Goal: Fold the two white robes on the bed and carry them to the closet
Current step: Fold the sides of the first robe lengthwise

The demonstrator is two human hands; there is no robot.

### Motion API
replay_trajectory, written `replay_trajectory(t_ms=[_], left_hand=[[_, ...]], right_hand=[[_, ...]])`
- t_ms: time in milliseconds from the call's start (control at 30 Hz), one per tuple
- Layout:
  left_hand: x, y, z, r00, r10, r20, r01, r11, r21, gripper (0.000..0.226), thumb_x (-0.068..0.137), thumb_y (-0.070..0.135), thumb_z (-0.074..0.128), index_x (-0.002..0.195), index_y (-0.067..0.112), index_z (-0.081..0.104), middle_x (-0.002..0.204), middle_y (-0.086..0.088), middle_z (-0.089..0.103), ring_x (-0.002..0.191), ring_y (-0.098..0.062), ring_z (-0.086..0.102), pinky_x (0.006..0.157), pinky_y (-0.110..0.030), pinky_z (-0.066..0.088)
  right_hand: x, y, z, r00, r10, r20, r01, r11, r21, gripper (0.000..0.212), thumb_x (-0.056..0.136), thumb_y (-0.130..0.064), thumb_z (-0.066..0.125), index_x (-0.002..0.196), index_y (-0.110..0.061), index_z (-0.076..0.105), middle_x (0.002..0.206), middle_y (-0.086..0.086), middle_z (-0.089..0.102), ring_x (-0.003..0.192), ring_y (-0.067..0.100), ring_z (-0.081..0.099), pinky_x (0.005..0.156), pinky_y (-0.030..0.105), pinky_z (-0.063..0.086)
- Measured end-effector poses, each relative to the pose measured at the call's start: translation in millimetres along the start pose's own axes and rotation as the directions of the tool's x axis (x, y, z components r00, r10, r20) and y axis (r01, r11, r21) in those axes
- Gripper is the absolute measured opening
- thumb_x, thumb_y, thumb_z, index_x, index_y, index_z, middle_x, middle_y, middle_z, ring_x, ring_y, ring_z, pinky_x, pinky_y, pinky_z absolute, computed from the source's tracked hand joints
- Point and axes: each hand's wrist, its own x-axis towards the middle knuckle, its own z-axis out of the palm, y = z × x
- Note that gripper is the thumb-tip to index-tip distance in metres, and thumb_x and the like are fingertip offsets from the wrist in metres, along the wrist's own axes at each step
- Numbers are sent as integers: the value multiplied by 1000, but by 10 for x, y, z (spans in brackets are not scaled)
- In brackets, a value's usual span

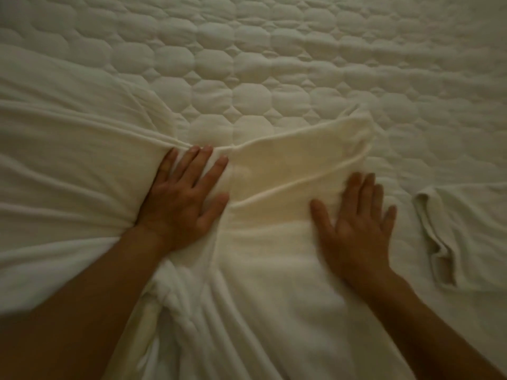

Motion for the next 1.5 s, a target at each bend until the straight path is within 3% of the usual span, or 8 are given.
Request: replay_trajectory(t_ms=[233, 367, 600, 800, 1033, 1300, 1400, 1500], left_hand=[[488, 305, -490, 960, -276, 48, 280, 949, -144, 71, 85, 76, 31, 130, 29, 59, 129, -3, 65, 118, -28, 61, 106, -48, 33], [1262, 858, -580, 993, 29, 118, -6, 981, -193, 53, 96, 60, 43, 122, 16, 58, 121, -9, 63, 109, -31, 60, 91, -43, 45], [1425, 602, -134, 995, -62, 76, 65, 997, -33, 42, 106, 46, 26, 113, 14, 54, 115, -14, 65, 103, -39, 64, 79, -43, 46], [989, 872, -475, 964, -101, -245, 109, 994, 18, 53, 102, 50, 33, 147, 23, 43, 142, -9, 51, 127, -32, 49, 101, -51, 30], [-512, 720, -154, 963, 43, 265, -48, 999, 13, 66, 95, 68, 19, 156, 48, 3, 169, 1, -1, 155, -23, -2, 119, -61, 10], [-831, 1263, -397, 900, -294, 320, 305, 952, 19, 65, 98, 64, 15, 157, 43, -3, 167, -2, -17, 154, -28, -12, 119, -62, -4], [-1521, 1958, -540, 983, -140, 116, 153, 981, -115, 68, 96, 67, 23, 158, 40, 13, 169, -4, 1, 155, -30, 2, 119, -63, 3], [-2089, 2137, -431, 970, -7, 244, 43, 989, -139, 66, 92, 72, 17, 155, 51, 10, 169, 1, -3, 155, -25, -2, 120, -60, 7]], right_hand=[[-802, -140, 228, 994, -100, -48, 100, 995, -14, 79, 95, -69, 27, 161, -32, 4, 168, 13, 6, 155, 30, 5, 121, 59, 7], [-752, -122, 279, 991, -105, -81, 105, 994, -9, 78, 94, -69, 27, 160, -33, 6, 168, 12, 6, 155, 28, 4, 122, 58, 6], [-708, -53, 366, 985, -120, -121, 126, 991, 38, 76, 94, -65, 31, 160, -34, 10, 168, 11, 5, 155, 27, 4, 122, 57, 4], [-698, -61, 387, 986, -123, -108, 128, 991, 38, 76, 95, -66, 28, 160, -33, 4, 168, 12, 1, 155, 27, -1, 122, 58, 3], [-729, -87, 400, 981, -138, -133, 144, 989, 37, 77, 93, -68, 28, 160, -36, 5, 168, 11, 4, 155, 28, 4, 121, 60, 4], [-1365, 305, 214, 973, -218, 70, 215, 976, 40, 77, 90, -79, 10, 156, -45, -10, 167, 10, -13, 154, 25, -11, 123, 50, -8], [-2166, 606, 185, 966, -250, 73, 239, 962, 134, 75, 90, -76, 9, 157, -43, 0, 168, 12, 0, 155, 26, -2, 124, 48, -1], [-2877, 1169, 218, 946, -303, 114, 294, 951, 93, 69, 93, -71, 11, 157, -46, 5, 169, 7, 0, 155, 23, -3, 124, 48, 3]])
